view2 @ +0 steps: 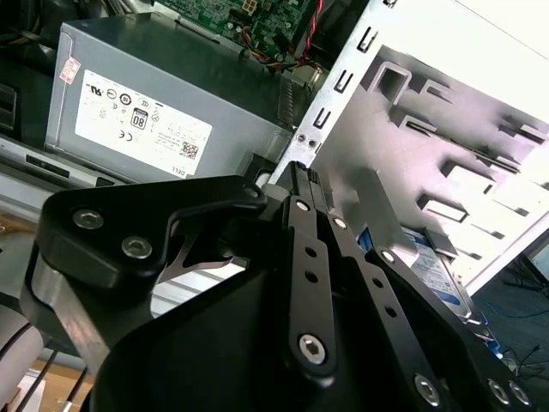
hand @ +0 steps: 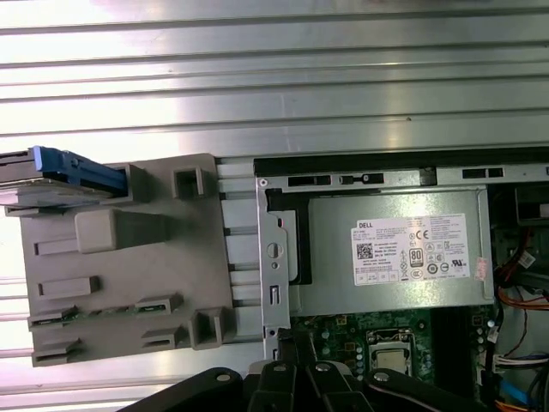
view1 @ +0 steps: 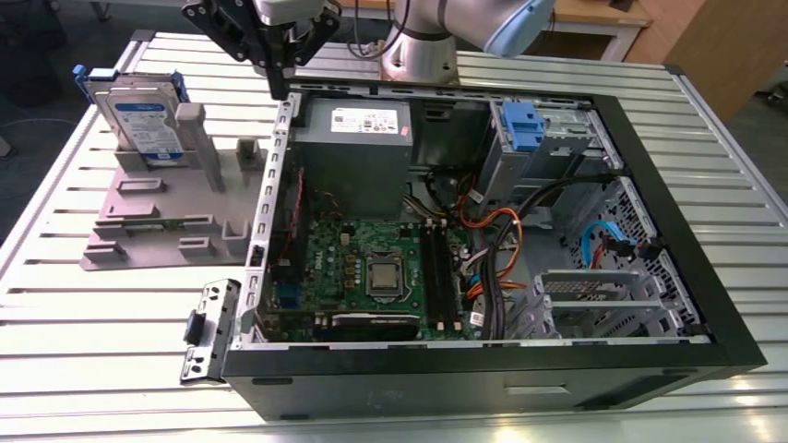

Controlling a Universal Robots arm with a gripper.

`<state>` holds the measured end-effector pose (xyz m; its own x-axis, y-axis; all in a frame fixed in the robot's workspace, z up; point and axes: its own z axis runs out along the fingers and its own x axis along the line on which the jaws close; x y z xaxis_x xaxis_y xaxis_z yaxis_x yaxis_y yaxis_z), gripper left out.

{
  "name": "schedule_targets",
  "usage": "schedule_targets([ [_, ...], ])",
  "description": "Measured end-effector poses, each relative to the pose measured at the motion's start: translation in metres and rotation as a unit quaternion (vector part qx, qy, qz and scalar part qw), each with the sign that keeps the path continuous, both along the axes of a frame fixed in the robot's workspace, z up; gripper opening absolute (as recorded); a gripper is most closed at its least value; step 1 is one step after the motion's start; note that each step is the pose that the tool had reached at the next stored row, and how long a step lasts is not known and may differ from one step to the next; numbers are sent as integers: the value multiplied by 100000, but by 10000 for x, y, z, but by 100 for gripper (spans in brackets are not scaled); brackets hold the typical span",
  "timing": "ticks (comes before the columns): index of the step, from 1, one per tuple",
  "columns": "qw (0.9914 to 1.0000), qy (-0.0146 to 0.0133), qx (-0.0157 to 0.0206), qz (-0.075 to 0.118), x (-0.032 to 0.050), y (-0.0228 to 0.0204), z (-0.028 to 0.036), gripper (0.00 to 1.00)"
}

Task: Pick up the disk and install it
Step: 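Reach for the disk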

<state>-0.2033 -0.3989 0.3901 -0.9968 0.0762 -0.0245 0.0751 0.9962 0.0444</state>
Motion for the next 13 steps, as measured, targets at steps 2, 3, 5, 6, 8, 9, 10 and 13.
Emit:
schedule_targets([
  [2, 100000, -1, 2, 2, -7, 0, -1, 10],
  [3, 100000, -1, 1, 2, -11, 0, -1, 10],
  [5, 100000, 1, -1, 2, -17, 0, -1, 10],
  [6, 100000, -1, 1, 3, -20, 0, -1, 10],
  [8, 100000, -2, 4, 1, -26, 0, -2, 10],
  [9, 100000, 0, -2, 1, -30, 0, -2, 10],
  [10, 100000, 0, 0, 1, -33, 0, -2, 10],
  [13, 100000, 1, -1, 1, -43, 0, -3, 10],
])
